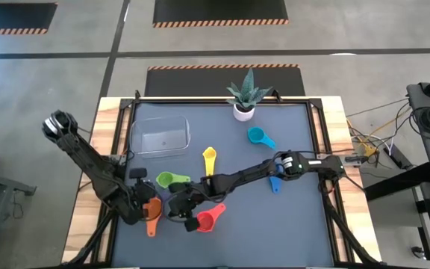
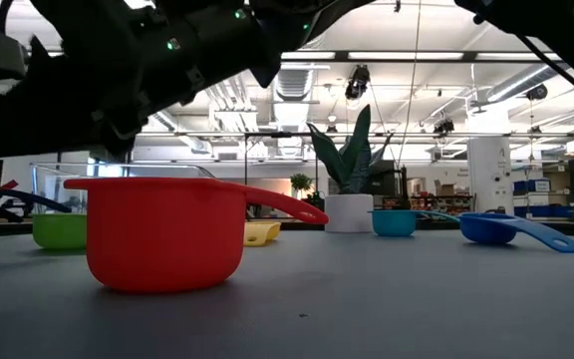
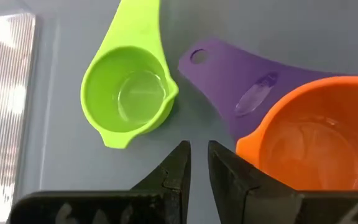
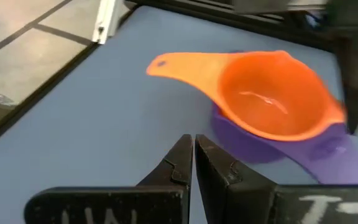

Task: Nest measuring cups in basket
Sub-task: Stack the orange measuring cup on top of the violet measuring cup

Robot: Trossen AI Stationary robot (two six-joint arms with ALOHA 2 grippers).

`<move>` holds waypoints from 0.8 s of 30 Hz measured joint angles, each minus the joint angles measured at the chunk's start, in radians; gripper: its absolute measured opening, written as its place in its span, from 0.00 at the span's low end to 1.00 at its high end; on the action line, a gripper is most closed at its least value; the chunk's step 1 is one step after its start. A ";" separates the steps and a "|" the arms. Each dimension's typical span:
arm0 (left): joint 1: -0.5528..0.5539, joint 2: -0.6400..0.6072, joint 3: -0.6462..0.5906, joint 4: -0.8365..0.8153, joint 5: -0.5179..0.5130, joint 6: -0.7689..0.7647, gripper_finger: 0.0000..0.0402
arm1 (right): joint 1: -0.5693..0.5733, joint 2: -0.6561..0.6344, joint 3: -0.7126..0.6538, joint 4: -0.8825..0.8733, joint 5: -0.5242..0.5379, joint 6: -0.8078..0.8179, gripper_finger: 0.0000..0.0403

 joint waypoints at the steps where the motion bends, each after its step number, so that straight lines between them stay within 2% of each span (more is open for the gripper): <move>1: 0.000 0.005 0.006 -0.016 0.000 -0.014 0.09 | 0.006 0.000 0.000 0.005 0.000 0.000 0.02; 8: -0.002 0.017 0.159 -0.238 0.001 -0.098 0.09 | 0.034 -0.001 0.007 -0.037 0.141 -0.025 0.02; 15: -0.062 0.039 0.355 -0.262 0.008 -0.135 0.09 | 0.002 -0.034 0.034 -0.172 0.208 -0.112 0.02; 20: -0.130 0.118 0.459 -0.264 0.127 -0.303 0.09 | -0.032 -0.057 0.034 -0.199 0.214 -0.199 0.02; 24: -0.188 0.210 0.503 -0.270 0.266 -0.462 0.09 | -0.063 -0.060 0.034 -0.162 0.209 -0.258 0.02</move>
